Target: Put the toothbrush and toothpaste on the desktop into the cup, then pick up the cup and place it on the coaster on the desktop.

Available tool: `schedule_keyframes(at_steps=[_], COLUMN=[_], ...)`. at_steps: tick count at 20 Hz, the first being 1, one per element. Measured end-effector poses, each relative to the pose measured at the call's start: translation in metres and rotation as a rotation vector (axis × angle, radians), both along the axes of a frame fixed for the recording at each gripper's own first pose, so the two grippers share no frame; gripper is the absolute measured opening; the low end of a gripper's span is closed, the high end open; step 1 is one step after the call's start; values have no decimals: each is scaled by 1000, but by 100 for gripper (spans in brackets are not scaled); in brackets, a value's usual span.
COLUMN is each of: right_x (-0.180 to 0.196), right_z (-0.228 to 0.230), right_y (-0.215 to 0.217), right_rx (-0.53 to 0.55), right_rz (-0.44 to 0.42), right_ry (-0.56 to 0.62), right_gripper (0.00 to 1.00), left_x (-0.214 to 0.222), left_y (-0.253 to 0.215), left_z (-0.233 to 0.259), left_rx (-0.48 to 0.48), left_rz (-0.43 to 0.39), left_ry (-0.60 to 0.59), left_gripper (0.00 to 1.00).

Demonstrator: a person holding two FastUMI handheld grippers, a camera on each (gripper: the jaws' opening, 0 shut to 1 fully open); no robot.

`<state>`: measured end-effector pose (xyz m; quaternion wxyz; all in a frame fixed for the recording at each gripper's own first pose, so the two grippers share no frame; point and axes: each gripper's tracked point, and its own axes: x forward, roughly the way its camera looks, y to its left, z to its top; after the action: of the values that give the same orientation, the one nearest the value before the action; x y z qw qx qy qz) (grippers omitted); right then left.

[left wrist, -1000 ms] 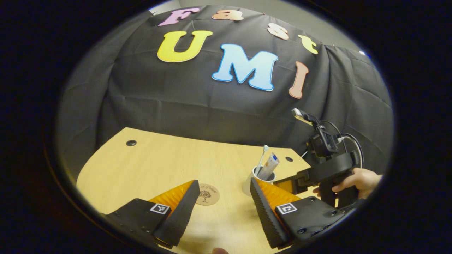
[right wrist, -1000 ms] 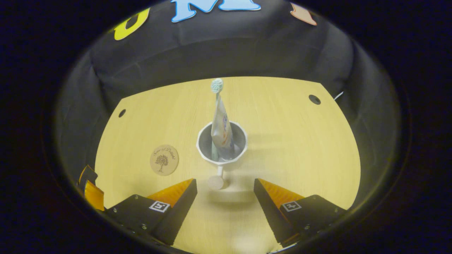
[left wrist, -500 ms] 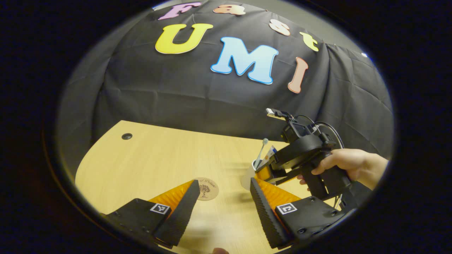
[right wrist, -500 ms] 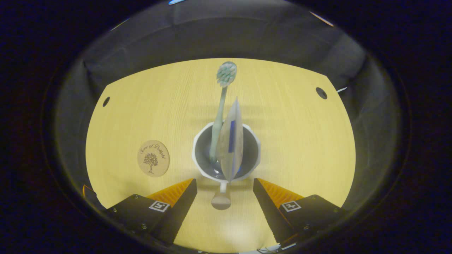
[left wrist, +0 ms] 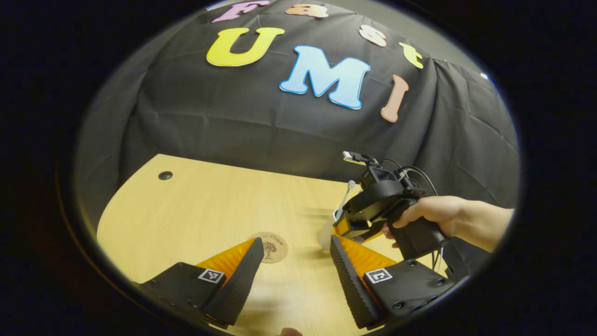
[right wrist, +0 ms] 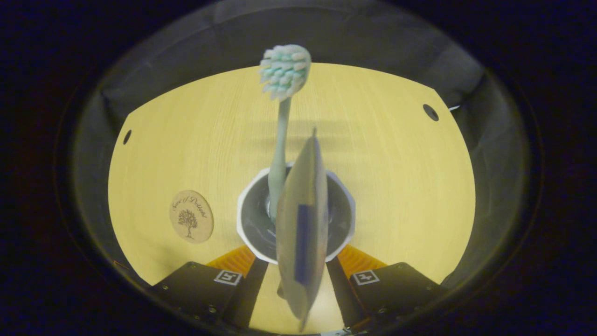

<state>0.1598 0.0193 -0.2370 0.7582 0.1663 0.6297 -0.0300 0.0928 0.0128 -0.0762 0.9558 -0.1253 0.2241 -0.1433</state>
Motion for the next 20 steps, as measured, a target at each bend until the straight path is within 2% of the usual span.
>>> schedule_keyframes(at_steps=[1, 4, 5, 7, 8, 9, 16, 20], right_x=[0, -1, 0, -2, -3, -3, -5, -4], right_z=[-1, -5, -7, -12, -8, -7, -6, 7], right_y=[1, -2, -1, -1, -3, -2, -2, 6], right_rx=[-1, -21, -22, -22, -19, -16, -13, -23], right_rz=[3, 25, 25, 33, 19, 16, 44, 74], right_ry=[8, 13, 12, 15, 29, 29, 25, -22], right_gripper=[65, 59, 49, 48, 43, 27, 24, 24], left_x=[2, 4, 4, 5, 5, 6, 5, 2], left_y=[1, 1, 1, 0, 0, 0, 8, 15], left_z=[-1, -7, -8, -10, -10, -10, -12, -15], left_rx=[0, -5, -7, -10, -11, -12, -11, -13], left_rz=[3, 11, 12, 16, 18, 20, 43, 60], left_ry=[3, 14, 18, 22, 22, 22, 22, 25], left_gripper=[94, 94, 94, 94, 94, 94, 94, 94])
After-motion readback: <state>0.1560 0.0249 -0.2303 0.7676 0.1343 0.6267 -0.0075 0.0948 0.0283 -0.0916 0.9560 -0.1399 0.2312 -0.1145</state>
